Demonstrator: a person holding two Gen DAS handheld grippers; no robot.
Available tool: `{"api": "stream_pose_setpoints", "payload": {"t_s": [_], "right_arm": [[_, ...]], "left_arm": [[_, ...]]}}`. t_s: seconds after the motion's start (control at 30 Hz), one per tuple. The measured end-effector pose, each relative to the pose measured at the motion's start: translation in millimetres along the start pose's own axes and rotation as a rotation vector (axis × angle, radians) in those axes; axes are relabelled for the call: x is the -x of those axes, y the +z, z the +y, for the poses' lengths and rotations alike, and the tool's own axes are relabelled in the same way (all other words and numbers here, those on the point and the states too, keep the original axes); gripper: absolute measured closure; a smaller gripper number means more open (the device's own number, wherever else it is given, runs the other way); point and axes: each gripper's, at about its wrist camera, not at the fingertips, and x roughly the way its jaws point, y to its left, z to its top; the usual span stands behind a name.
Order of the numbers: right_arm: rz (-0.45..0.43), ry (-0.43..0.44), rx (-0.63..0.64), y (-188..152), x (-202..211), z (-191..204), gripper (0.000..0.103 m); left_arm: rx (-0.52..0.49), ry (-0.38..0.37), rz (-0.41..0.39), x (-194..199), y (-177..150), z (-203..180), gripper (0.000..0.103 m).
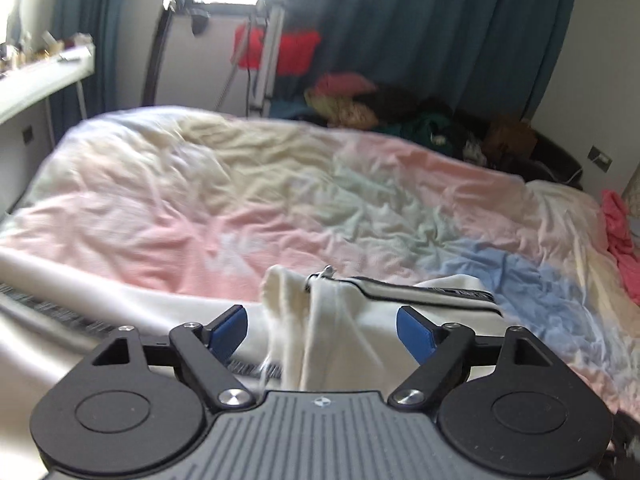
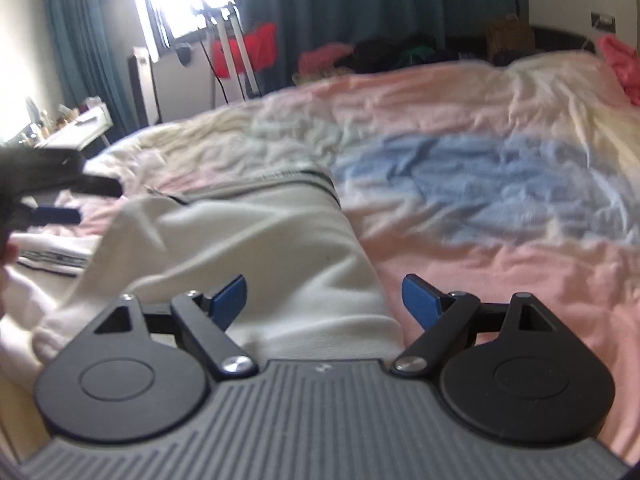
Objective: Fold clothes
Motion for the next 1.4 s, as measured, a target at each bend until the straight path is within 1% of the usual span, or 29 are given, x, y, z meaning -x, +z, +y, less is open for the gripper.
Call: {"api": "stream_pose_setpoints", "payload": {"t_s": [0.13,0.2,0.27,0.33,0.43,0.5,0.6,0.73,0.97,1.07,1.17,1.23,1.27,1.3,1.33,1.37,1.4], "right_arm": [[-0.009,0.055,-0.001,1.0,26.4,3.7,0.017],[-0.03,0.074,0.016,0.1,43.6,9.6,0.017],[-0.052,0.09,0.038,-1.1,61.5,16.8,0.017],[-0.074,0.108,0.065,-3.7,77.9,25.2,0.017],[-0.115,0.12,0.113,-8.7,96.6,35.7,0.017],[-0.139,0.121,0.14,-11.5,103.3,41.0,0.017],[-0.14,0.14,0.145,-13.7,104.2,44.2,0.017],[-0.127,0.137,0.154,-15.3,95.8,46.3,0.017],[-0.085,0.141,0.112,-16.6,81.6,40.3,0.017],[-0.072,0.138,0.095,-17.4,77.7,38.1,0.017],[-0.057,0.126,0.094,-18.8,72.4,39.1,0.017],[-0.047,0.118,0.093,-19.7,69.0,39.8,0.017],[-0.042,0.114,0.093,-20.1,67.2,40.1,0.017],[-0.037,0.111,0.092,-20.6,65.5,40.4,0.017],[-0.032,0.107,0.092,-21.0,63.7,40.8,0.017],[-0.027,0.103,0.091,-21.5,62.0,41.1,0.017],[-0.022,0.099,0.091,-21.9,60.3,41.4,0.017]], "left_arm": [[-0.021,-0.006,-0.051,60.1,-23.2,-2.1,0.017],[-0.022,-0.001,-0.07,87.2,-35.0,-4.0,0.016],[-0.047,0.003,-0.107,113.0,-48.4,-7.8,0.014],[-0.048,0.009,-0.129,127.9,-60.9,-6.0,0.011],[-0.048,0.017,-0.163,150.3,-79.6,-3.2,0.009],[-0.048,0.023,-0.185,164.5,-91.8,-1.1,0.007],[-0.042,0.05,-0.196,169.5,-102.7,7.3,0.006],[0.069,0.084,-0.161,167.9,-97.7,36.9,0.005],[0.267,0.143,-0.099,165.2,-88.7,89.5,0.004],[0.43,0.181,-0.06,166.8,-81.3,135.8,0.003],[0.58,0.216,-0.003,162.9,-80.7,187.2,0.003],[0.689,0.202,0.041,158.0,-83.8,219.5,0.004],[0.733,0.18,0.053,156.3,-86.5,234.4,0.004],[0.771,0.165,0.061,154.6,-89.3,247.3,0.004],[0.788,0.167,0.07,153.6,-90.1,259.3,0.005],[0.805,0.172,0.079,152.8,-91.0,271.2,0.006],[0.812,0.2,0.076,153.6,-92.4,282.2,0.006]]}}
